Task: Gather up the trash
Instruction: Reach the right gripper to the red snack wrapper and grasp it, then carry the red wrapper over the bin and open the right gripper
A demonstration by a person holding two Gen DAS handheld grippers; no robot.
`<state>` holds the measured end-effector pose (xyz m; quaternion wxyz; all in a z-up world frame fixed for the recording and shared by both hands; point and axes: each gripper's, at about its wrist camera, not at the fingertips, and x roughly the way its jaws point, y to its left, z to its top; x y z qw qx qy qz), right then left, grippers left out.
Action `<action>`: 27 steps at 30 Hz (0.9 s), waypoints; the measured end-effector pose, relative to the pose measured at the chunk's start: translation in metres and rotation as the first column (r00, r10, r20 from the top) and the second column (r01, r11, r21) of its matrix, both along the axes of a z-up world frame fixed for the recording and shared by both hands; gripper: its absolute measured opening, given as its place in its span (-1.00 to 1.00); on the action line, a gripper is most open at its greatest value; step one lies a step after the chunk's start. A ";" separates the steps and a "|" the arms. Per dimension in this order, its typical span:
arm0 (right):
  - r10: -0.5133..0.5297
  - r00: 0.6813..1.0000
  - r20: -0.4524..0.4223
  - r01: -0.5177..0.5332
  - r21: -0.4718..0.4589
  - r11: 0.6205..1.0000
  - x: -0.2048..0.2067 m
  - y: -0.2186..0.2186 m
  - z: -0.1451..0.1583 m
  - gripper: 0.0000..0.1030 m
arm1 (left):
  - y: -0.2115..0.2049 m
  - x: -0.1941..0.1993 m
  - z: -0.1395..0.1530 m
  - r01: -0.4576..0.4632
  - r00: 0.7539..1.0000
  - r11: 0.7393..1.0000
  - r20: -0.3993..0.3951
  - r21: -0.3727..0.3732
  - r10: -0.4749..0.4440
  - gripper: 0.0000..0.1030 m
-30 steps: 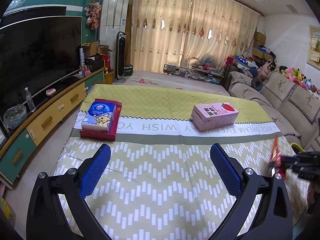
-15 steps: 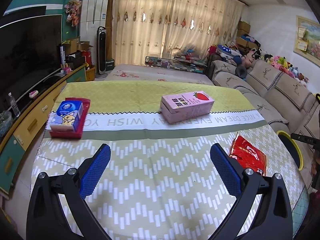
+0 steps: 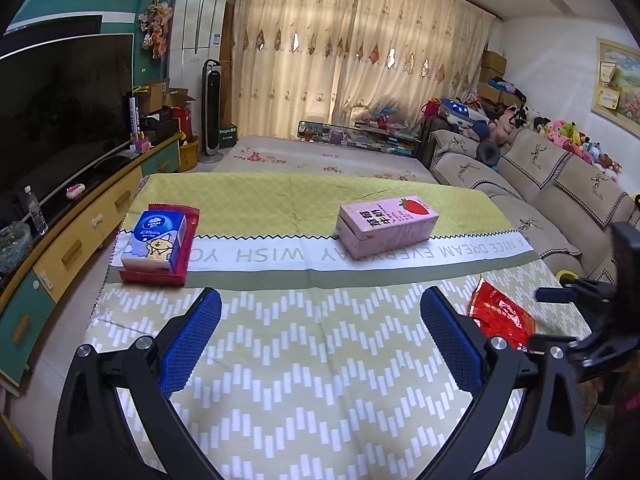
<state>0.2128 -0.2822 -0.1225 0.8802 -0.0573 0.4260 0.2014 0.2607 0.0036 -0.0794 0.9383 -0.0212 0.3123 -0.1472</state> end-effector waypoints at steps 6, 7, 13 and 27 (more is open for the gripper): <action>-0.013 0.999 -0.038 0.010 -0.076 0.997 0.015 0.012 -0.017 0.04 | -0.001 0.003 -0.002 0.024 1.000 1.000 -0.014 0.000 -0.024 0.90; -0.027 0.999 -0.041 0.025 -0.060 0.998 0.015 0.008 -0.015 -0.26 | -0.003 0.004 -0.002 0.028 1.000 1.000 -0.014 0.001 -0.028 0.91; -0.120 0.992 -0.026 0.121 0.046 0.992 0.000 -0.028 -0.008 -0.84 | -0.015 0.004 0.001 0.061 0.998 0.998 -0.016 0.023 -0.060 0.91; -0.692 0.722 -0.003 0.692 -0.035 0.721 -0.071 -0.252 0.000 -0.30 | -0.066 0.025 0.017 0.229 0.973 0.972 -0.016 0.053 -0.229 0.91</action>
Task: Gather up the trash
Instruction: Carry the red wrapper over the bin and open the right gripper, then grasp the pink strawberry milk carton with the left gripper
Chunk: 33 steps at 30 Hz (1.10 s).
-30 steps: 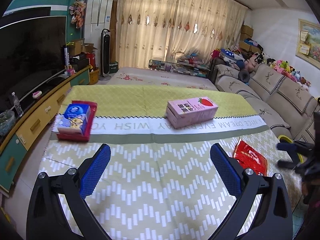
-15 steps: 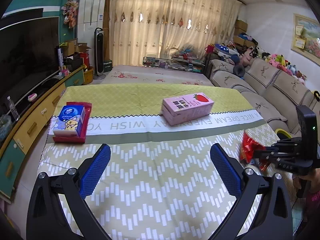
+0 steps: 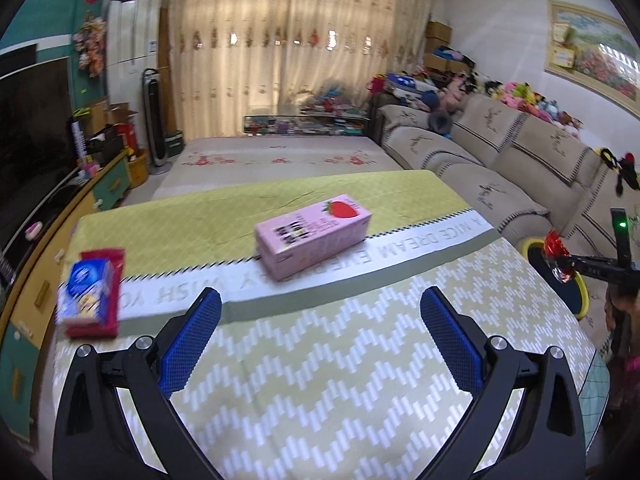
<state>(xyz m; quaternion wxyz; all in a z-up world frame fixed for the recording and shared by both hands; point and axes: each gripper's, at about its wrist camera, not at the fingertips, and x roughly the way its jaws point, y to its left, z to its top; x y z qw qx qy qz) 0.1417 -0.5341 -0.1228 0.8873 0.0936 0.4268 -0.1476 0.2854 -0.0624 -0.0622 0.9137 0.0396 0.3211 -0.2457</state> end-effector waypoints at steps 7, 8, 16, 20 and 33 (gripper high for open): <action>-0.156 0.987 -0.040 0.155 -0.020 0.988 -0.014 -0.040 -0.016 0.16 | -0.040 0.035 -0.010 0.147 0.989 0.986 -0.039 0.072 -0.145 0.91; -0.156 0.987 -0.035 0.155 -0.016 0.988 -0.015 -0.041 -0.016 0.16 | -0.046 0.042 -0.011 0.173 0.985 0.982 -0.045 0.083 -0.169 0.91; -0.146 0.989 0.020 0.146 -0.002 0.989 -0.019 -0.034 -0.002 0.16 | -0.075 0.079 -0.026 0.273 0.962 0.941 -0.057 0.200 -0.267 0.91; -0.137 0.990 0.024 0.137 -0.003 0.991 -0.022 -0.032 0.007 0.16 | -0.083 0.097 -0.022 0.343 0.938 0.904 -0.049 0.255 -0.342 0.91; -0.138 0.990 0.029 0.137 0.020 0.990 -0.020 -0.034 0.016 0.16 | -0.099 0.166 -0.054 0.464 0.885 0.823 -0.214 0.327 -0.414 0.88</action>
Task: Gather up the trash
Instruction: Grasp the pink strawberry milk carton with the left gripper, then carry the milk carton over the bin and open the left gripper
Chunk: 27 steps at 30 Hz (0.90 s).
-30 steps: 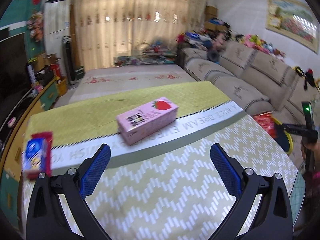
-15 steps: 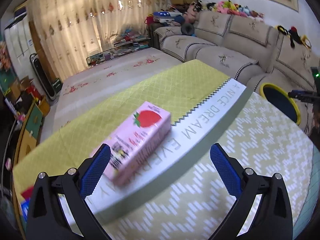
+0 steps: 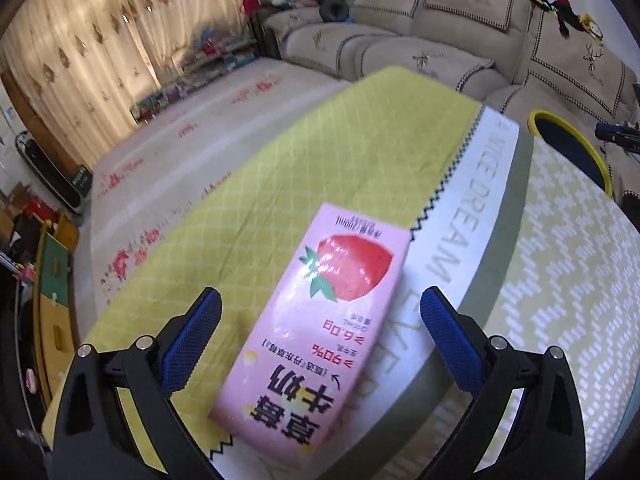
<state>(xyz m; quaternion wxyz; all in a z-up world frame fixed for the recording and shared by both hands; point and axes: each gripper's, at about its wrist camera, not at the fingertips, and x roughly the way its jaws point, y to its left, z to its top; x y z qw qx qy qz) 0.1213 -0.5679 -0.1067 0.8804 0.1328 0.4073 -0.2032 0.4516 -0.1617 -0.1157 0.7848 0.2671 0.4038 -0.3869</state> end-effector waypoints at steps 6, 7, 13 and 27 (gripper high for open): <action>0.032 0.999 0.000 -0.032 0.010 0.999 0.005 0.007 -0.001 0.16 | 0.007 0.003 -0.007 0.005 0.993 1.000 -0.119 -0.025 -0.008 0.03; 0.037 0.999 0.005 -0.037 0.013 0.999 0.003 0.008 -0.001 0.16 | 0.009 0.001 -0.007 -0.009 0.993 1.000 -0.120 -0.028 0.006 0.02; 0.041 0.998 0.051 -0.042 0.022 0.999 -0.017 0.005 0.009 0.16 | 0.004 -0.034 0.010 -0.119 0.989 0.991 -0.094 -0.066 0.112 0.01; -0.081 0.988 0.129 0.090 -0.068 0.994 -0.129 -0.044 0.029 0.17 | -0.227 -0.204 0.090 0.158 0.975 0.976 -0.135 -0.149 -0.178 0.02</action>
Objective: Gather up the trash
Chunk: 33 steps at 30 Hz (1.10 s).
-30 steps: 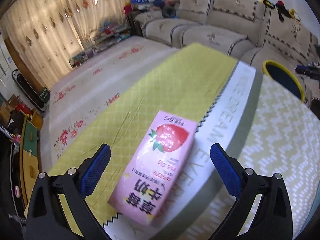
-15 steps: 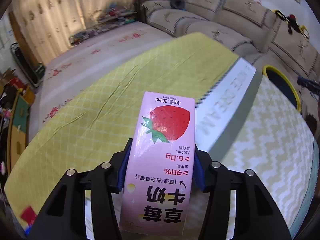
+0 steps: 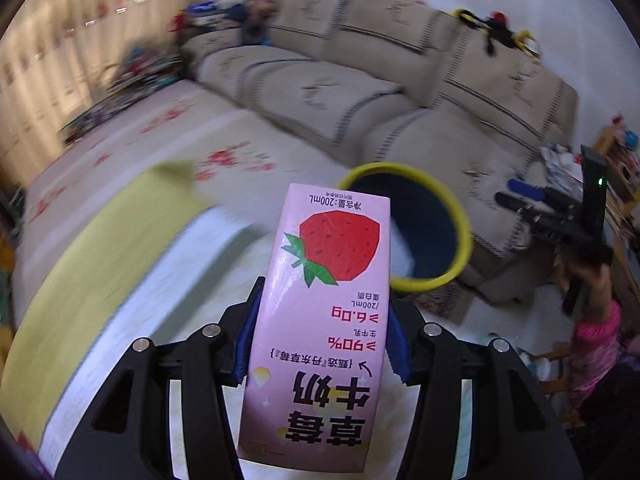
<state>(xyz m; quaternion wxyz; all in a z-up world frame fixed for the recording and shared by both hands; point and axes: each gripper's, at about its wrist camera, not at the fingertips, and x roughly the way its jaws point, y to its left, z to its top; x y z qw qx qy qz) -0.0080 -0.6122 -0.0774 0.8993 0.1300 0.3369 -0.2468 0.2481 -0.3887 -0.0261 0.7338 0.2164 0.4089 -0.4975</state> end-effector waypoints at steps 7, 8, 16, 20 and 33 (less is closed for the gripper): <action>-0.041 0.999 0.033 0.042 -0.002 0.999 -0.042 -0.032 -0.001 0.23 | -0.137 -0.034 -0.032 0.110 0.994 0.992 -0.035 0.061 -0.108 0.02; -0.045 0.998 0.035 0.045 0.001 0.999 -0.046 -0.036 -0.004 0.23 | -0.156 -0.036 -0.041 0.118 0.992 0.990 -0.049 0.075 -0.115 0.02; -0.066 0.997 0.042 0.064 0.046 0.997 -0.050 -0.059 -0.020 0.23 | -0.229 -0.033 -0.093 0.142 0.987 0.983 -0.089 0.114 -0.132 0.04; -0.074 0.996 0.042 0.072 0.056 0.996 -0.049 -0.062 -0.022 0.23 | -0.246 -0.035 -0.106 0.130 0.990 0.983 -0.062 0.128 -0.123 0.42; 0.039 0.996 0.076 -0.042 0.038 0.998 -0.035 -0.008 -0.003 0.38 | -0.087 -0.056 -0.027 -0.212 0.940 0.963 0.236 -0.166 0.248 0.91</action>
